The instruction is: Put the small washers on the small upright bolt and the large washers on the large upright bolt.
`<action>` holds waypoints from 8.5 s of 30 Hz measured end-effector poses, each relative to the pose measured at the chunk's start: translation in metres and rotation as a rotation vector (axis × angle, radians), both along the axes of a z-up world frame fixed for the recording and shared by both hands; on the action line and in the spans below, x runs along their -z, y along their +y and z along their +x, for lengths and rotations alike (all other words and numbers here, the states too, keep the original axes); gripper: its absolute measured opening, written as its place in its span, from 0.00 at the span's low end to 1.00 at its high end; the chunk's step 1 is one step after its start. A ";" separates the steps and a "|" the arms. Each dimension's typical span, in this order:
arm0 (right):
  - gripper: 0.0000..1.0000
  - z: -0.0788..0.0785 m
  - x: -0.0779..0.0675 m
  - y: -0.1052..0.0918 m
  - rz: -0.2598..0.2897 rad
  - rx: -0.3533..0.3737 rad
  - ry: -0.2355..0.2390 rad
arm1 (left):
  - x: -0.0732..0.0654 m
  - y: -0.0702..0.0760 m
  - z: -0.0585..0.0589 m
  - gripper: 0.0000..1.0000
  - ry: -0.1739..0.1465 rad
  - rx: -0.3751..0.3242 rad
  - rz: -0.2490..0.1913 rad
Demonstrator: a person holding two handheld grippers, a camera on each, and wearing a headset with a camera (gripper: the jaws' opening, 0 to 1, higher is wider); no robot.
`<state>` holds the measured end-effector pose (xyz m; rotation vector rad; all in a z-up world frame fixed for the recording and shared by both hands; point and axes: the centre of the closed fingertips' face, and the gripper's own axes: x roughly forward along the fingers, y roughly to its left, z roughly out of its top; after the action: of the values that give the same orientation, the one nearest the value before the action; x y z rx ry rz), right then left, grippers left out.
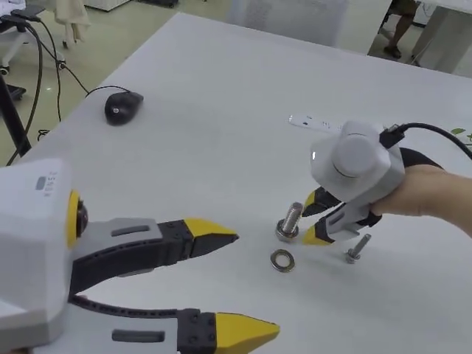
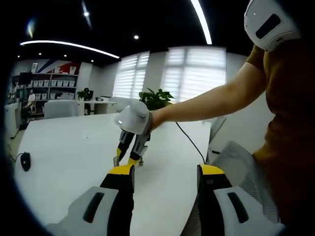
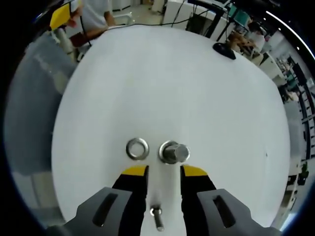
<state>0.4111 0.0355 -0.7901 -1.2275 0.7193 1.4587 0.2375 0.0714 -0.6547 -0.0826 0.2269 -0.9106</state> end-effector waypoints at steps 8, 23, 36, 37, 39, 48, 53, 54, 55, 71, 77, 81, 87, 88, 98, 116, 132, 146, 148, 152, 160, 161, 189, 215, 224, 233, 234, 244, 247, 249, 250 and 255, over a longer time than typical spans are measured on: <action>0.26 -0.019 0.001 -0.006 0.015 0.036 0.033 | -0.004 -0.004 -0.006 0.50 -0.016 0.003 0.007; 0.25 -0.037 0.020 0.014 0.005 0.050 0.105 | -0.009 0.002 -0.016 0.50 -0.026 -0.033 -0.005; 0.32 -0.037 0.034 0.014 0.022 0.108 0.145 | -0.005 0.011 -0.008 0.50 -0.016 -0.055 -0.005; 0.32 -0.037 0.036 0.014 0.023 0.117 0.153 | -0.005 0.010 -0.007 0.50 -0.016 -0.055 -0.006; 0.32 -0.037 0.037 0.015 0.024 0.117 0.153 | -0.005 0.010 -0.007 0.50 -0.015 -0.052 -0.004; 0.32 -0.037 0.036 0.018 0.030 0.136 0.177 | -0.005 0.011 -0.004 0.50 -0.016 -0.047 -0.001; 0.27 -0.040 0.036 0.018 0.036 0.133 0.174 | -0.007 0.010 -0.005 0.50 -0.019 -0.044 0.002; 0.25 -0.042 0.036 0.019 0.038 0.125 0.173 | -0.007 0.010 -0.005 0.50 -0.021 -0.044 0.001; 0.25 -0.041 0.036 0.019 0.040 0.129 0.171 | -0.007 0.010 -0.005 0.50 -0.021 -0.044 0.001; 0.23 -0.062 0.036 0.004 -0.003 0.095 0.175 | -0.008 0.008 -0.013 0.50 -0.026 -0.054 0.009; 0.23 -0.070 0.035 -0.005 -0.015 0.086 0.174 | -0.006 0.006 -0.015 0.50 -0.021 -0.048 0.014; 0.23 -0.066 0.029 -0.009 -0.011 0.091 0.164 | -0.007 0.005 -0.014 0.50 -0.024 -0.047 0.015; 0.23 -0.059 0.020 -0.012 -0.013 0.096 0.148 | -0.008 0.004 -0.013 0.50 -0.026 -0.042 0.016; 0.23 -0.058 0.018 -0.013 -0.012 0.096 0.144 | -0.008 0.003 -0.013 0.50 -0.026 -0.042 0.015; 0.23 -0.047 0.004 -0.016 -0.004 0.108 0.125 | -0.006 0.002 -0.012 0.50 -0.022 -0.037 0.018; 0.23 -0.010 -0.041 0.000 0.023 0.096 0.036 | -0.007 0.001 -0.010 0.50 -0.022 -0.033 0.022; 0.23 0.004 -0.043 0.021 0.010 0.042 0.029 | -0.009 0.003 -0.002 0.50 -0.017 -0.031 0.026; 0.23 0.011 -0.027 0.027 -0.022 0.025 0.040 | -0.004 0.006 0.001 0.50 0.002 -0.048 0.017; 0.23 0.012 -0.024 0.027 -0.030 0.023 0.035 | -0.004 0.006 0.001 0.50 0.003 -0.048 0.016; 0.23 0.012 -0.018 0.029 -0.043 0.015 0.038 | -0.004 0.006 0.002 0.50 0.003 -0.051 0.007; 0.23 0.014 0.000 0.027 -0.078 0.001 0.039 | 0.001 0.005 0.003 0.50 0.013 -0.055 0.009; 0.23 0.015 0.002 0.028 -0.078 -0.004 0.040 | 0.001 0.005 0.003 0.50 0.014 -0.056 0.010; 0.30 0.006 0.020 0.023 -0.005 -0.012 0.057 | 0.012 0.003 0.002 0.50 0.031 -0.069 0.022; 0.29 -0.064 -0.050 -0.023 0.327 0.101 0.030 | 0.001 -0.010 -0.011 0.50 0.007 -0.020 0.025; 0.30 -0.105 -0.061 -0.053 0.542 0.187 0.142 | 0.009 -0.012 -0.017 0.50 0.033 -0.017 0.042; 0.32 -0.135 -0.068 -0.083 0.696 0.262 0.175 | 0.000 -0.025 -0.021 0.50 0.033 0.024 0.040; 0.32 -0.137 -0.068 -0.086 0.707 0.265 0.176 | -0.001 -0.027 -0.022 0.50 0.031 0.030 0.041; 0.38 -0.151 -0.078 -0.115 0.822 0.358 0.170 | -0.013 -0.051 -0.024 0.52 0.025 0.108 0.059; 0.40 -0.152 -0.081 -0.118 0.865 0.382 0.181 | -0.016 -0.054 -0.020 0.52 0.023 0.115 0.058; 0.41 -0.156 -0.080 -0.117 0.870 0.389 0.206 | -0.017 -0.056 -0.017 0.52 0.023 0.114 0.054; 0.42 -0.157 -0.079 -0.117 0.874 0.397 0.217 | -0.017 -0.056 -0.016 0.52 0.023 0.115 0.058; 0.43 -0.161 -0.084 -0.111 0.911 0.410 0.242 | -0.013 -0.051 -0.015 0.52 0.039 0.090 0.056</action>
<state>0.2501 -0.0756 -0.7066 -0.1923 0.3420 1.3435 0.2227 0.0209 -0.6422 -0.0388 0.2943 -0.9925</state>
